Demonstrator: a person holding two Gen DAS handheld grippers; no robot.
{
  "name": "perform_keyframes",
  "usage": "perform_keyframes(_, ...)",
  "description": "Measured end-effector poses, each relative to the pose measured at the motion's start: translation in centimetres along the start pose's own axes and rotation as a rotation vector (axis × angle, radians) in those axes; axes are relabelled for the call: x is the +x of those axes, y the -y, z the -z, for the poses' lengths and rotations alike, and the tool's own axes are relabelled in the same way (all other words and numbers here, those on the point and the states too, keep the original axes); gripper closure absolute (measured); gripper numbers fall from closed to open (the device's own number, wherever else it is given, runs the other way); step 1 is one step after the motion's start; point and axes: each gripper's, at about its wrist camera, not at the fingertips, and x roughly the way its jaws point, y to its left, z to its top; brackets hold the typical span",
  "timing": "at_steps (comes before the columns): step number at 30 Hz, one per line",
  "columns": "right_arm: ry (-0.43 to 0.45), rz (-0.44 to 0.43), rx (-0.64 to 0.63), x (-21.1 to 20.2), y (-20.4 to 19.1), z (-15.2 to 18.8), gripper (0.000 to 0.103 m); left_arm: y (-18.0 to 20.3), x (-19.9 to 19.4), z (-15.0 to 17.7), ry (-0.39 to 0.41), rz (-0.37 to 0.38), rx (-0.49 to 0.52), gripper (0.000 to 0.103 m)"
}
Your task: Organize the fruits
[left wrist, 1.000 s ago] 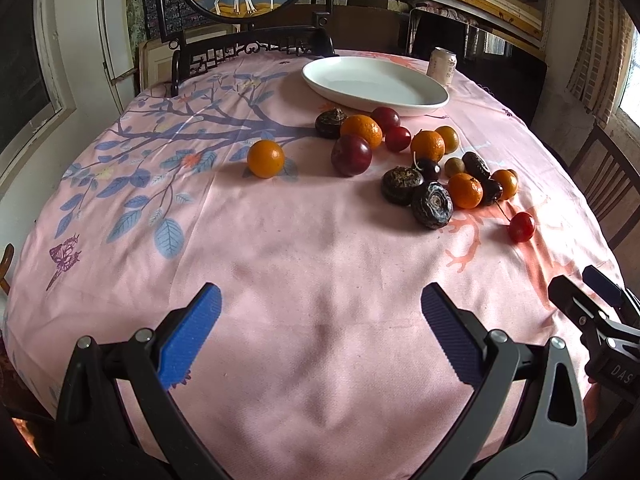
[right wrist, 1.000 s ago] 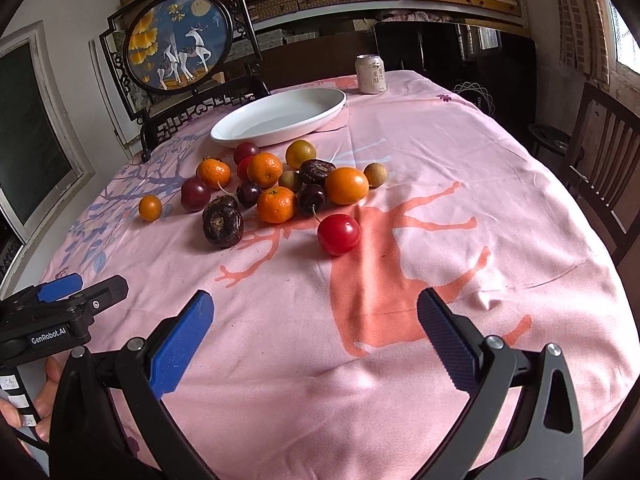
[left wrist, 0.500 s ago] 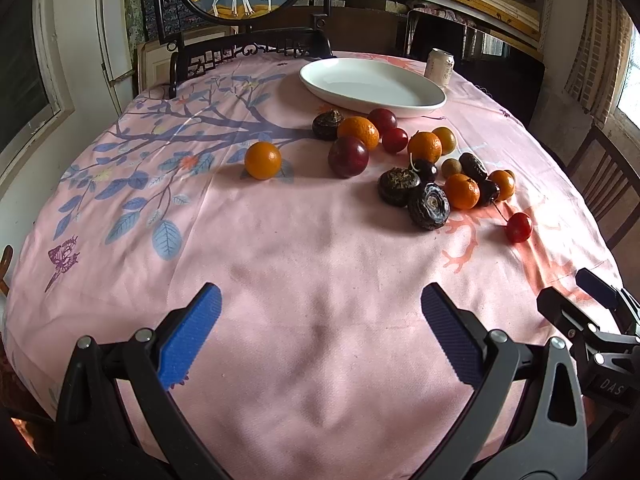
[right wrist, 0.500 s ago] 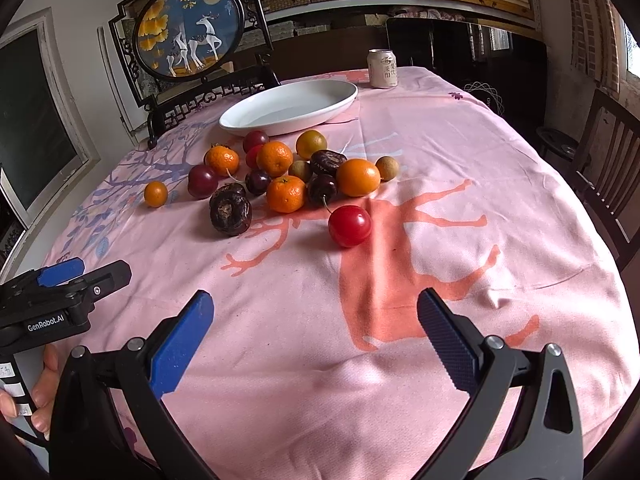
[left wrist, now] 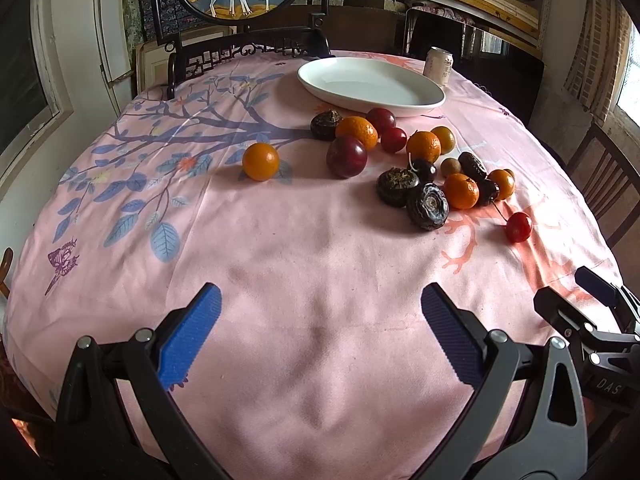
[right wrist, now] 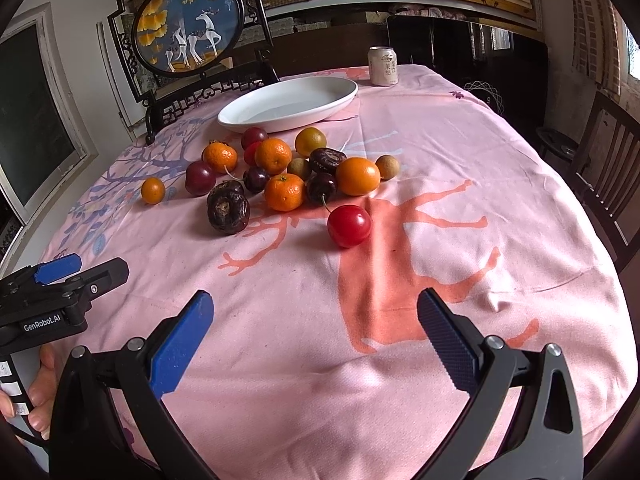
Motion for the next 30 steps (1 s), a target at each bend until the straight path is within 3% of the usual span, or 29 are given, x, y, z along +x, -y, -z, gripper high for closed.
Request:
perform_keyframes(9, 0.004, -0.002, -0.004, 0.1, 0.0, -0.1, 0.001, 0.0, 0.0, 0.0, -0.001, 0.001, -0.001, 0.002)
perform_keyframes(20, -0.049, 0.063, -0.066, 1.9, 0.7, -0.9, 0.001, -0.3, 2.0, -1.0, -0.029, 0.015, 0.011, 0.002)
perform_keyframes(25, -0.114, 0.081, -0.089, 4.2, 1.3, -2.3, 0.027, -0.7, 3.5, -1.7, -0.054, 0.029, 0.013, 0.002)
perform_keyframes(30, -0.164, 0.090, -0.087, 6.5, 1.5, -3.7, 0.041, -1.3, 4.5, -2.8, -0.078, 0.046, -0.002, 0.002)
